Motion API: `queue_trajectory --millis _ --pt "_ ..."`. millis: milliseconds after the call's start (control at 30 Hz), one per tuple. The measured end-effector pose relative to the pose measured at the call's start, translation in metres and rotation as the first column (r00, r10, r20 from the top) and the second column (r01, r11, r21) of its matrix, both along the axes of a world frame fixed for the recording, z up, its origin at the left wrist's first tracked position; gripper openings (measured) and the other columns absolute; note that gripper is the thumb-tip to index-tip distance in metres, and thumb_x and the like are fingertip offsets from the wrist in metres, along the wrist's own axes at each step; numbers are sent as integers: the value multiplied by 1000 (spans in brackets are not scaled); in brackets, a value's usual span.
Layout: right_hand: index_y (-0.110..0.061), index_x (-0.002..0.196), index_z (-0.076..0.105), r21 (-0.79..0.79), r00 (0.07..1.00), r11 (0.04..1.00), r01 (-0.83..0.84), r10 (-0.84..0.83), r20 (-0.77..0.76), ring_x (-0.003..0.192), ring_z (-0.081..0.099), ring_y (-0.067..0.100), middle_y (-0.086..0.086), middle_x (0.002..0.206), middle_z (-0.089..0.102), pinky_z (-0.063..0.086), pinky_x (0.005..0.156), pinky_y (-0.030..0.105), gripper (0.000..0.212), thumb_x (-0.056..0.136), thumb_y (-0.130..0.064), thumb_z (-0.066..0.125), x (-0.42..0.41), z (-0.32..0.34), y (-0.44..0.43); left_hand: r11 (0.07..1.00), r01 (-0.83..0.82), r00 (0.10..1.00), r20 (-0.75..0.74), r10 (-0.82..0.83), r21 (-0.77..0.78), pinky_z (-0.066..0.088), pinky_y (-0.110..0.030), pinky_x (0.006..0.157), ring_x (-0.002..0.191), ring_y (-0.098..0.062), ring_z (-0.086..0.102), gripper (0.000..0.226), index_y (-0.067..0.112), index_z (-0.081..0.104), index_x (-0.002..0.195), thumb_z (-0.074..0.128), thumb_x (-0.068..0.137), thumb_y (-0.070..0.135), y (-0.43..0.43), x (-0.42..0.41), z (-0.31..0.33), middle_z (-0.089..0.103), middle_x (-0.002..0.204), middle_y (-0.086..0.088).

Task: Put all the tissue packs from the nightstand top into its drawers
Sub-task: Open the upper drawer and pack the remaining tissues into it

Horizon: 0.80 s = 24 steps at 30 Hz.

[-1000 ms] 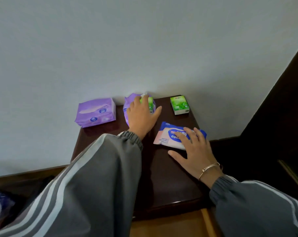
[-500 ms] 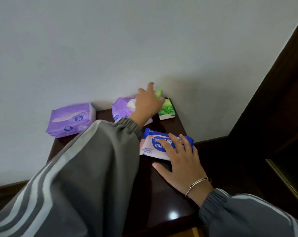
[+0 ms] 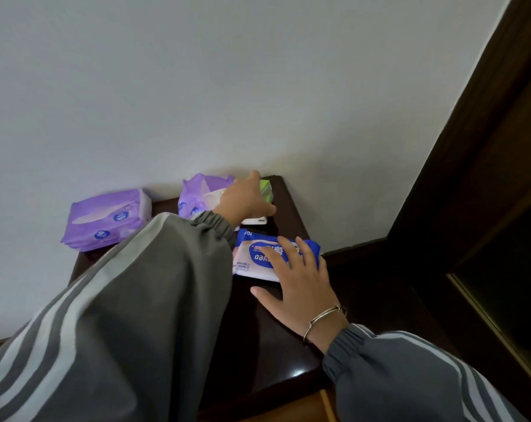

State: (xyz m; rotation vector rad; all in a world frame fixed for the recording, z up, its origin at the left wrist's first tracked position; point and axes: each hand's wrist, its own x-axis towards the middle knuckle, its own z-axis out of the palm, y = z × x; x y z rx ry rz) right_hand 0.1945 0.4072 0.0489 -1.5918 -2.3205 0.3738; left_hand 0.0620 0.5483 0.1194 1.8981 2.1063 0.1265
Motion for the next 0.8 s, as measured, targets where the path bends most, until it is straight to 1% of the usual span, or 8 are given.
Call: queue_trajectory --millis 167,233,333,433,500,633,700,800 --pt "-32 137 33 29 1000 999 -23 23 6 143 18 25 -5 153 27 26 107 57 65 81 -65 39 1 0 1 980 137 982 148 -116 -141 47 -28 70 100 -24 55 69 22 39 137 74 78 21 -26 -38 14 54 125 -8" --pt "-31 137 34 26 1000 999 -25 25 6 143 18 24 -6 153 27 26 108 55 63 83 -63 40 1 2 -1 987 130 971 213 -107 -96 48 -29 80 106 -25 56 63 20 41 137 72 82 23 -38 -47 19 55 126 -9" --pt "-30 136 38 31 1000 1000 -3 4 -24 142 21 22 -7 150 31 29 109 50 62 82 -60 44 2 5 -2 991 -16 960 279 -21 131 41 -32 94 114 -28 53 60 14 42 138 68 86 24 -51 -50 24 53 126 -16" --pt "-28 134 41 39 999 999 15 -13 -46 140 26 20 -7 148 36 31 109 46 61 81 -57 47 3 8 -3 876 -125 986 160 55 465 37 -37 94 110 -38 50 57 12 44 137 65 85 20 -62 -43 33 50 125 -20" --pt "-26 133 44 49 998 999 21 -19 -54 139 29 21 -5 146 38 32 108 46 60 81 -54 49 4 9 -5 831 -93 994 105 42 549 40 -41 88 106 -38 51 57 13 45 135 63 81 18 -66 -31 39 50 124 -17" --pt "-21 130 48 76 997 996 36 -31 -71 133 38 23 -1 141 45 38 103 46 59 79 -50 54 4 11 -6 948 -3 995 98 -29 318 45 -39 77 104 -33 55 53 10 43 125 64 79 24 -66 1 35 51 120 -13" --pt "-17 126 52 99 995 994 52 -43 -94 128 45 24 3 136 51 43 100 46 58 77 -48 59 5 11 -6 991 -12 1000 12 11 136 47 -41 83 109 -35 54 52 7 41 125 64 82 27 -62 7 25 49 125 -16" --pt "-14 119 57 135 990 988 72 -54 -130 122 51 27 6 129 57 47 95 46 55 74 -45 64 5 9 -6 992 -109 986 -122 117 70 43 -41 93 120 -37 47 64 7 36 133 66 85 36 -58 3 13 43 134 -19"
